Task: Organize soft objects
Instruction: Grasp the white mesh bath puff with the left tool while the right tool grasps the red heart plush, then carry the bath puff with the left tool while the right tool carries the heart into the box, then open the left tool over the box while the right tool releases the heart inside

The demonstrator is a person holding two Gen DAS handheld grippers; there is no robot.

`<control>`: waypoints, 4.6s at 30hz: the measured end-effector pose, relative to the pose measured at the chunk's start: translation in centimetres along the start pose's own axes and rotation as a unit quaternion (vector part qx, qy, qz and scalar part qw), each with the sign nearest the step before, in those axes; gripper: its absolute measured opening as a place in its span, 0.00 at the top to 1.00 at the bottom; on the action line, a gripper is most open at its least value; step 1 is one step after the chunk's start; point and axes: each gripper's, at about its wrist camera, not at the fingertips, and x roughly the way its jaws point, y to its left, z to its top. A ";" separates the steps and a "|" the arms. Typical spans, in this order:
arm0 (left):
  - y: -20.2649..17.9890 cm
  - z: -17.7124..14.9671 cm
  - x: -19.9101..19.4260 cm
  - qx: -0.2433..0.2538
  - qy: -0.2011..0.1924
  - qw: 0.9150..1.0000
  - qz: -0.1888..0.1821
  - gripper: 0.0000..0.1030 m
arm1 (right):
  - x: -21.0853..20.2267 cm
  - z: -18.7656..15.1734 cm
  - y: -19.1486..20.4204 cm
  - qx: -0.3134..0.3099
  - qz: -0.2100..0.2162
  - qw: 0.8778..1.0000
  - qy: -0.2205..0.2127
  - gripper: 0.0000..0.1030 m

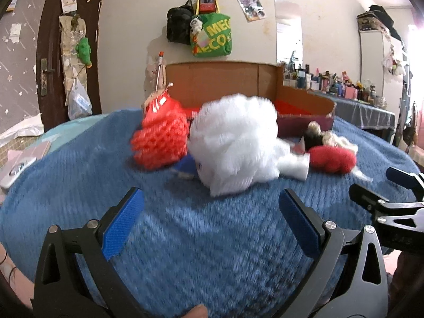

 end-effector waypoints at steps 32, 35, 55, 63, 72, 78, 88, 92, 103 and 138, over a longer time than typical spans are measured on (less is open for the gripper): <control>-0.6 5.7 3.9 0.011 0.049 0.992 -0.116 0.55 | 4.5 4.5 1.8 -0.037 0.115 0.992 0.042 0.51; -0.3 5.9 3.6 0.008 0.045 0.992 -0.118 0.58 | 3.4 5.3 1.7 -0.040 0.112 0.993 0.018 0.51; 1.3 11.9 3.1 0.021 -0.025 0.994 -0.105 0.61 | 2.6 10.8 0.5 -0.032 0.111 0.993 -0.040 0.51; 2.4 15.6 7.9 0.027 -0.018 0.995 -0.090 0.61 | 7.7 16.1 -0.6 -0.029 0.103 0.993 -0.043 0.51; 2.3 15.7 13.4 0.063 0.046 0.995 -0.067 0.61 | 14.0 19.1 -0.9 -0.032 0.091 0.995 0.017 0.51; 2.2 15.0 15.6 0.072 0.090 0.992 -0.055 0.61 | 17.6 17.3 -0.5 -0.043 0.084 0.990 0.101 0.51; 2.4 14.2 17.3 0.069 0.141 0.985 -0.068 0.61 | 19.2 16.3 0.2 -0.073 0.073 0.980 0.173 0.51; 2.6 14.1 17.3 0.073 0.147 0.984 -0.070 0.61 | 19.7 16.3 0.4 -0.080 0.071 0.976 0.188 0.50; 2.7 14.0 17.4 0.079 0.149 0.983 -0.071 0.54 | 20.1 16.2 0.7 -0.097 0.068 0.972 0.202 0.50; 3.1 15.1 15.9 0.067 0.116 0.988 -0.072 0.23 | 19.1 16.2 1.4 -0.105 0.085 0.970 0.202 0.32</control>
